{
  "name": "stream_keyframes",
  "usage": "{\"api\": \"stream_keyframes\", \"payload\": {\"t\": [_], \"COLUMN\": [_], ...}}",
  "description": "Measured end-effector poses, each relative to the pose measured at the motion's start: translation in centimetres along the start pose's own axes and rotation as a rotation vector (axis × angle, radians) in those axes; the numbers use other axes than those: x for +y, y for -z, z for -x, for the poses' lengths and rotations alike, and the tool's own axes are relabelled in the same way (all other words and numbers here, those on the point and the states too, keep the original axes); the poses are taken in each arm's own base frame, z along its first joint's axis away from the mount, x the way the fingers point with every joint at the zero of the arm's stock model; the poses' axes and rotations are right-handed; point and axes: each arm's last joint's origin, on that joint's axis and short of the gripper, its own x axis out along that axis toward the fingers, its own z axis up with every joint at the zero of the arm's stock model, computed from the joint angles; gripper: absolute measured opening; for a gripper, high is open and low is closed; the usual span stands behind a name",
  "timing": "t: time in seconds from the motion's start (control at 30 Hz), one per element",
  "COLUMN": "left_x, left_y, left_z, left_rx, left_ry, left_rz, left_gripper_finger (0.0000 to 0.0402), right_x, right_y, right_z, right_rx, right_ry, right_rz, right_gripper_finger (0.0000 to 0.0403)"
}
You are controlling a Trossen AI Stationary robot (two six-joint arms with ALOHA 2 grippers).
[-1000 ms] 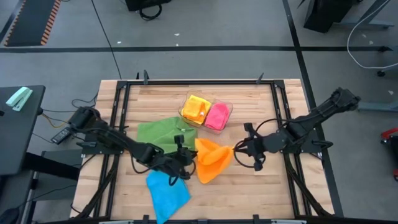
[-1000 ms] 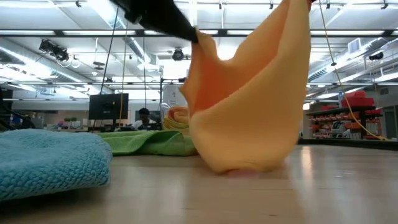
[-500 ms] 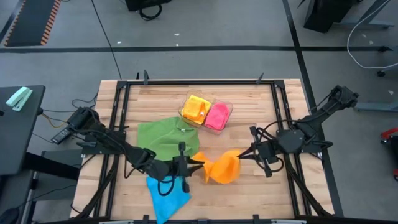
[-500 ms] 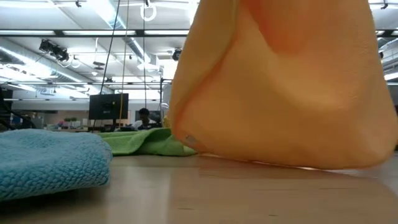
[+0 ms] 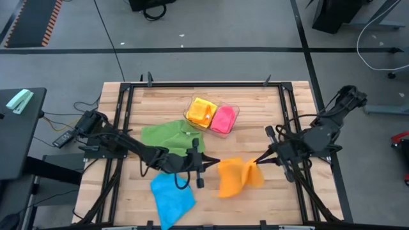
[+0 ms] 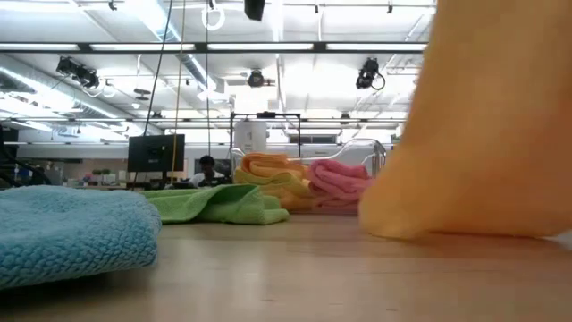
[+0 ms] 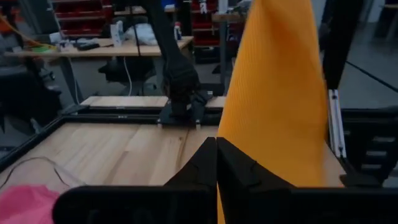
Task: Fold microfiber towels
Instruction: Fold the orange microfiber cloth
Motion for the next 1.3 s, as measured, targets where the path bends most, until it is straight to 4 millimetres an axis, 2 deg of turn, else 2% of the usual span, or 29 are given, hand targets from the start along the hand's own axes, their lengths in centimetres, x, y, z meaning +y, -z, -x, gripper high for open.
{"api": "stream_keyframes", "payload": {"t": [0.27,0.4,0.5,0.6,0.73,0.83,1.0,1.17,1.3], "left_x": [0.0,-0.2,-0.4,-0.5,-0.6,-0.9,-0.5,0.6,0.7], "left_y": [-0.8,-0.3,0.4,0.4,0.6,1.9,4.4,4.6,4.3], "left_z": [0.0,-0.2,-0.7,-0.9,-0.9,-1.3,-2.8,-3.6,-3.7], "left_rx": [-0.074,-0.057,-0.045,-0.066,-0.04,0.01,0.059,0.05,0.025], "left_ry": [0.021,0.057,0.103,0.176,0.226,0.218,0.182,0.14,0.138], "left_rz": [0.077,0.069,0.053,0.061,0.041,-0.041,-0.102,-0.075,-0.047], "left_gripper_finger": [0.0034,0.0028,0.0019,0.0012,0.0013,0.0032,0.0072,0.0121,0.016], "right_x": [-0.5,-0.4,0.1,0.8,1.2,1.1,0.1,-1.6,-2.5], "right_y": [-0.8,-0.6,-0.5,-1.0,-1.0,-1.1,-1.0,-0.8,-0.4], "right_z": [1.4,1.7,1.7,1.8,1.9,1.8,1.3,-0.1,-1.6], "right_rx": [0.091,0.144,0.16,0.119,0.119,0.106,0.083,0.099,0.132], "right_ry": [-0.01,-0.054,-0.154,-0.231,-0.242,-0.185,0.047,0.189,0.252], "right_rz": [-0.087,-0.168,-0.231,-0.238,-0.218,-0.212,-0.183,-0.199,-0.216], "right_gripper_finger": [0.001,0.001,0.001,0.001,0.001,0.001,0.001,0.001,0.001]}}
